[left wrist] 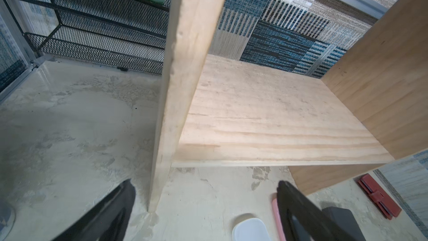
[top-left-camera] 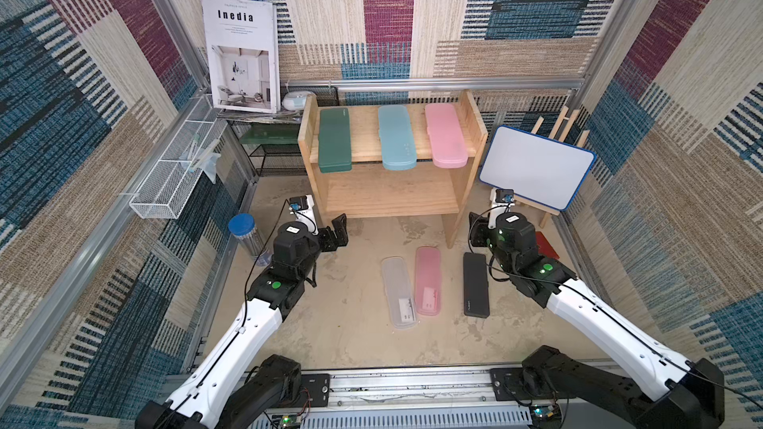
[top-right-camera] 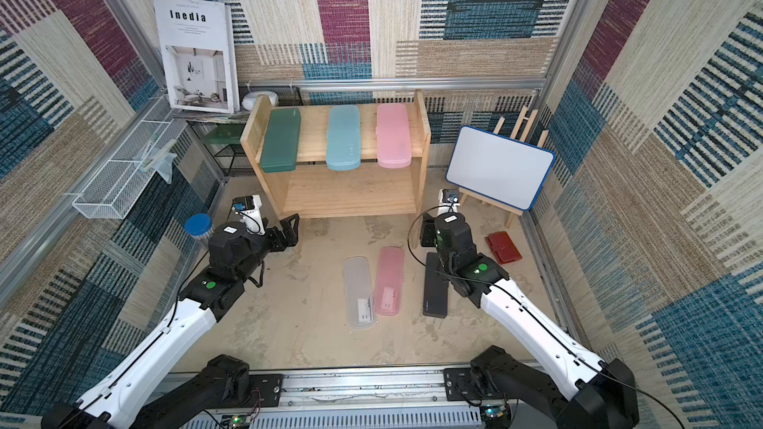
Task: Remove the pencil cases from the shelf
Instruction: Adjust the pencil case at the center of the board.
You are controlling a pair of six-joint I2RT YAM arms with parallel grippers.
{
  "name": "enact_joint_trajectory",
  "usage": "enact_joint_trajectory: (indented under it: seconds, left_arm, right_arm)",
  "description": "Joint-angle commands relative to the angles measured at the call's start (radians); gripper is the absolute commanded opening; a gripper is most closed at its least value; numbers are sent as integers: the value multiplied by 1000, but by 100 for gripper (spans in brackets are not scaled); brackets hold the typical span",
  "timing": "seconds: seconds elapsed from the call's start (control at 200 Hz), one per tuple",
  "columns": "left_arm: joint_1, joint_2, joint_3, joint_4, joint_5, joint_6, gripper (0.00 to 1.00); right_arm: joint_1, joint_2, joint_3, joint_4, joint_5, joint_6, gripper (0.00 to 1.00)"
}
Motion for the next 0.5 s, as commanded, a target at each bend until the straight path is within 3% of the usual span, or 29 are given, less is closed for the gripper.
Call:
enact_joint_trajectory:
  seconds: [0.0,0.496]
  left_arm:
    - [10,13,13,77,-6,27,99]
    - [89,126,45,126,50,6,100]
  right_arm:
    - [-4,26,26,74,-53,-62,49]
    - [-45,146,69,127,-119,-90,49]
